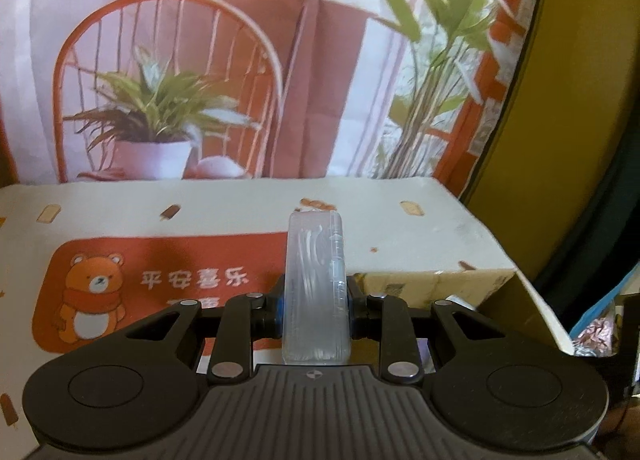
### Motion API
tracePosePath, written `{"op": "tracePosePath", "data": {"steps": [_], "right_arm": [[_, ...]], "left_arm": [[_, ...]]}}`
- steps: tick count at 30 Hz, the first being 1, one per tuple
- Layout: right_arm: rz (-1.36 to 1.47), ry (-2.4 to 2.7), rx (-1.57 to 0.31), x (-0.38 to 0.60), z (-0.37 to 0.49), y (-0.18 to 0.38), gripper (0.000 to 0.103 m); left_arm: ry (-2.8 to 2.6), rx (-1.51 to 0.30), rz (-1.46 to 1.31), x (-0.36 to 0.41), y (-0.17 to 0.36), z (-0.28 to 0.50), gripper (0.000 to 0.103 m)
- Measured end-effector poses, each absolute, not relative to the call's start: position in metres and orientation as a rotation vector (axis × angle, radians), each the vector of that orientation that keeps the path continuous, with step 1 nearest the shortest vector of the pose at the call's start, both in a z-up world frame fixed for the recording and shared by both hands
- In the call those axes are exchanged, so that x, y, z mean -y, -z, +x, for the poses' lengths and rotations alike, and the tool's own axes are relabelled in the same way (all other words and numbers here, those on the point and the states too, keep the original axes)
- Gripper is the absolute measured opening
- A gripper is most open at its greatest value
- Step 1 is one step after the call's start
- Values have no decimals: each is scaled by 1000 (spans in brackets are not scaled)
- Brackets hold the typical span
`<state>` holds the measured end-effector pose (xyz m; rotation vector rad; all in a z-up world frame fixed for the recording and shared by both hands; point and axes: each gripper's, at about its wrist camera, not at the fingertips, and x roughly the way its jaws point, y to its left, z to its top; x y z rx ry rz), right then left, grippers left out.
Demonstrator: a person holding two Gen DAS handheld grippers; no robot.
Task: Organize rigid objects
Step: 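Lift the clear case with the left gripper and carry it into the box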
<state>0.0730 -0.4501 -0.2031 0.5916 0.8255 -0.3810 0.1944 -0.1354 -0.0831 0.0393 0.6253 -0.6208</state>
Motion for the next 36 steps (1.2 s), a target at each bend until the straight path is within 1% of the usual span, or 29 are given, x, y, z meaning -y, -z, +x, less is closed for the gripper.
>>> {"op": "tracePosePath", "data": {"steps": [8, 15, 19, 25, 36], "right_arm": [[596, 381, -822, 450, 72, 204, 24], [596, 381, -822, 450, 72, 204, 24], [596, 380, -821, 450, 72, 204, 24], [596, 380, -821, 449, 72, 204, 24], [596, 379, -820, 448, 72, 203, 25]], "left_arm": [[723, -596, 79, 165, 73, 187, 28], [831, -587, 156, 199, 78, 181, 28], [895, -592, 217, 220, 87, 178, 28], [941, -649, 280, 248, 108, 184, 28], [1015, -720, 421, 284, 144, 195, 28]]}}
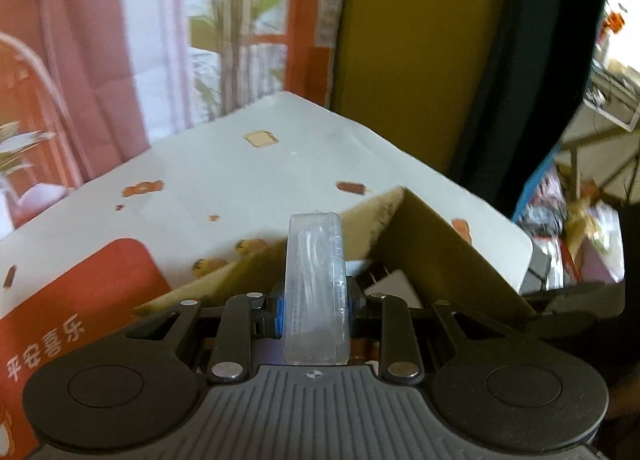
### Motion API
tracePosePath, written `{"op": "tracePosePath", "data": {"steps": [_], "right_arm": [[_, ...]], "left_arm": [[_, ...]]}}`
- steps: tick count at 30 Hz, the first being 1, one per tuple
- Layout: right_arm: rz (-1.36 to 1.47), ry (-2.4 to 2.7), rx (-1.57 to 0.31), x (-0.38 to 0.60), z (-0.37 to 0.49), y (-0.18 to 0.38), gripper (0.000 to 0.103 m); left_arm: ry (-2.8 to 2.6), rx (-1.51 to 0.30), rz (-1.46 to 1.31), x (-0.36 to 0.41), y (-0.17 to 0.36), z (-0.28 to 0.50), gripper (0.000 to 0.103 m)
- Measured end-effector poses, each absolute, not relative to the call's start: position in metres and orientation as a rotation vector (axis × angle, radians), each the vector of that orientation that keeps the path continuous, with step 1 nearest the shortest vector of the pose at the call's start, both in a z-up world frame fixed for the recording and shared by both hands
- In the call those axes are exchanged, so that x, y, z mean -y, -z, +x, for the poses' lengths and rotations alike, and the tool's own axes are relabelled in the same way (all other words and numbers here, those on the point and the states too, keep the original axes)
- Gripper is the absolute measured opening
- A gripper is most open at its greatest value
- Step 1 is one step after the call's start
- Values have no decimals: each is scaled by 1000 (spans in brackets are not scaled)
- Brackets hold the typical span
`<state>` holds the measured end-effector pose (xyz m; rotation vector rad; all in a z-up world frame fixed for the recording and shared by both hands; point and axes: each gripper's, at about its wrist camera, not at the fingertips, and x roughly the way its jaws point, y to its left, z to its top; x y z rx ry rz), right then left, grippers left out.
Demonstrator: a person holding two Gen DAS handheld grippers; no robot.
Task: Organize rigid objects
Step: 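Lift the clear case with the left gripper and carry it into the box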
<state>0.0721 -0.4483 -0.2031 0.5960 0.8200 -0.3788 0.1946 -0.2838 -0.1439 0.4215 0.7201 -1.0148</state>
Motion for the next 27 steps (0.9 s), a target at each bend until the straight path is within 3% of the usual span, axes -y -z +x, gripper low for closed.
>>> {"op": "tracePosePath", "data": {"steps": [21, 23, 27], "right_arm": [[596, 373, -816, 447, 71, 202, 26], [597, 374, -816, 446, 71, 202, 26], [598, 372, -815, 447, 71, 202, 26]], "left_arm": [[1079, -908, 375, 304, 180, 216, 29], [1071, -916, 376, 304, 181, 217, 30], [1041, -935, 367, 302, 179, 220, 47]]}}
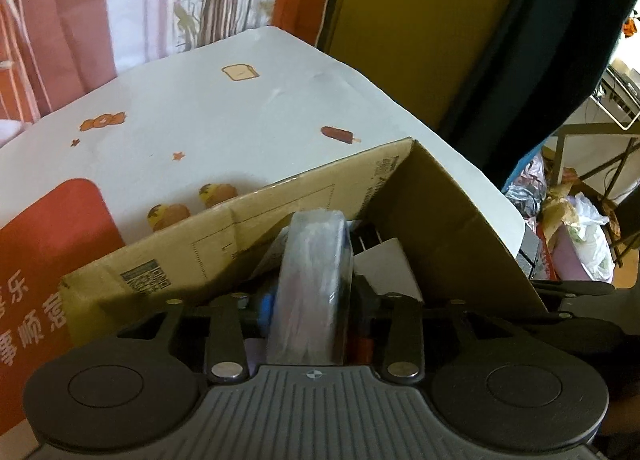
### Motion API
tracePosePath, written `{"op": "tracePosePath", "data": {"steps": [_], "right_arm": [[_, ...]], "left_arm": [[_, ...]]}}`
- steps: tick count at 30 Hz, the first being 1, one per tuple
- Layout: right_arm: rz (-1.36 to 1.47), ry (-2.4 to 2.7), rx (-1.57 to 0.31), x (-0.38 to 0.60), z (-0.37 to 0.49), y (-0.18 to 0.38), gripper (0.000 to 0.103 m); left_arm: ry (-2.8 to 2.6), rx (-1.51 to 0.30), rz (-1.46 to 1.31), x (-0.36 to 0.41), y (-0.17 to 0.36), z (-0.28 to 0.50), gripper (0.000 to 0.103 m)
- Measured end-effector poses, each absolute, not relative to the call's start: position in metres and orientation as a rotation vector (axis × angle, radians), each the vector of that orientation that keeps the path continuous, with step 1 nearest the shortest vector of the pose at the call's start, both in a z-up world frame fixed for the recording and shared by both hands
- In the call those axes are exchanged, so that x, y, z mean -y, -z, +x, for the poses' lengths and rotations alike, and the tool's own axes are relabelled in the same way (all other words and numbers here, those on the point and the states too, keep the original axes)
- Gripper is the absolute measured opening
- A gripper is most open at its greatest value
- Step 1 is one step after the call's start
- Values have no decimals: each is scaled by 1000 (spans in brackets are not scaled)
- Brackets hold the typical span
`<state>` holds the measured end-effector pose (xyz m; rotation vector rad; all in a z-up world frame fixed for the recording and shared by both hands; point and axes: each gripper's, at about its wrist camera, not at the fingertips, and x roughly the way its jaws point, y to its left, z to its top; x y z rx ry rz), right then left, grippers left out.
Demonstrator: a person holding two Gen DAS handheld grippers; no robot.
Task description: Organize rigid objects
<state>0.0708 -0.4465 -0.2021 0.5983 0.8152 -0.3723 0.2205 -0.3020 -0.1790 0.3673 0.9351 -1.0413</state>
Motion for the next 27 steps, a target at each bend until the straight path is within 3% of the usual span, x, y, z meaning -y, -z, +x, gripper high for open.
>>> {"op": "tracePosePath", "data": {"steps": [4, 9, 12, 19, 27], "right_arm": [[599, 372, -816, 447, 71, 203, 26], [599, 371, -818, 448, 71, 203, 26], [593, 369, -826, 448, 72, 203, 26], [558, 368, -844, 446, 76, 200, 28], [506, 355, -847, 439, 75, 191, 44]], "left_arm": [[1013, -925, 368, 297, 173, 218, 75], [994, -916, 345, 288, 164, 215, 81], [959, -901, 335, 281, 157, 209, 99], [885, -855, 315, 258, 142, 195, 103], [820, -814, 287, 242, 130, 186, 103]]}}
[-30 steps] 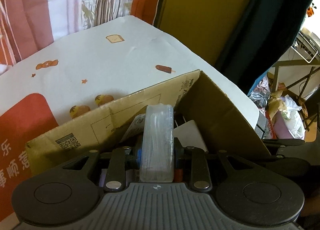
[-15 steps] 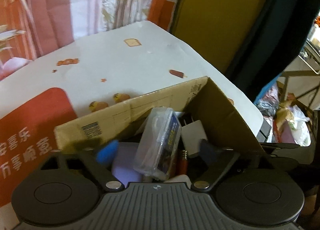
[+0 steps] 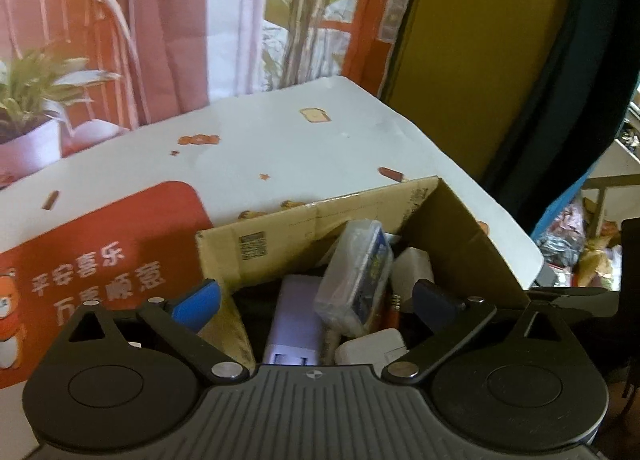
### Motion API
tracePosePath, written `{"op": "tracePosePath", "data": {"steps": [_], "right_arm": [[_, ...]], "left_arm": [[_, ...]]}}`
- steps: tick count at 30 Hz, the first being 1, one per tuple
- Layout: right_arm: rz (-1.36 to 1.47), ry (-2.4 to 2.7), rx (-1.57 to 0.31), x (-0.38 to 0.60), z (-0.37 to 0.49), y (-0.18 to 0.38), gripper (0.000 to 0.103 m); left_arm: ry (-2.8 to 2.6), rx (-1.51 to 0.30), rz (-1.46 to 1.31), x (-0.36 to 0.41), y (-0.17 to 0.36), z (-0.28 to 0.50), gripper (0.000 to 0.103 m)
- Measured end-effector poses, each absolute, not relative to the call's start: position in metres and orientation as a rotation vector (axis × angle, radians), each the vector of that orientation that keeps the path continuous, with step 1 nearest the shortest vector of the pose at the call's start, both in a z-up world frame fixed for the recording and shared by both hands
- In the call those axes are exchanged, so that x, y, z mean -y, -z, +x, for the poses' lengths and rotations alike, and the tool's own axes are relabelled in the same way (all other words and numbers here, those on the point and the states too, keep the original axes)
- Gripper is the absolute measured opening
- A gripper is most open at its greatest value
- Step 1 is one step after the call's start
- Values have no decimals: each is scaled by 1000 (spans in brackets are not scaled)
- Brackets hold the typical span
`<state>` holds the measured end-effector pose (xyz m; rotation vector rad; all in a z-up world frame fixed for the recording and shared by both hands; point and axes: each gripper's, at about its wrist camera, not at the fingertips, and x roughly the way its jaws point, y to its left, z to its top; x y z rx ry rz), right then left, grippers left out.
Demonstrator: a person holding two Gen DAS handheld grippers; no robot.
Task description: Organize rigid objects
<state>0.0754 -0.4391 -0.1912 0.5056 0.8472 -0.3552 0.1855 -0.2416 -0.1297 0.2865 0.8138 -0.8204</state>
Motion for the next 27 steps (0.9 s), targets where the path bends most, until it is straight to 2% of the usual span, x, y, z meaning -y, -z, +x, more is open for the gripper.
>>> {"op": "tracePosePath", "data": {"steps": [2, 6, 10, 15, 18, 23, 27], "right_arm": [[497, 353, -842, 438, 75, 187, 48], [477, 344, -824, 437, 73, 178, 61], [442, 329, -813, 432, 72, 168, 68], [398, 312, -790, 425, 69, 155, 89], [375, 308, -771, 421, 66, 145, 96], [342, 299, -741, 412, 57, 130, 103], [321, 287, -722, 402, 49, 118, 103]], "left_arm": [[808, -809, 274, 237, 127, 185, 103], [765, -796, 262, 228, 123, 185, 103], [721, -783, 260, 221, 121, 184, 103], [661, -761, 267, 213, 119, 177, 103], [635, -738, 268, 205, 113, 170, 103], [600, -721, 244, 188, 106, 157, 103], [571, -700, 229, 174, 98, 145, 103]]}}
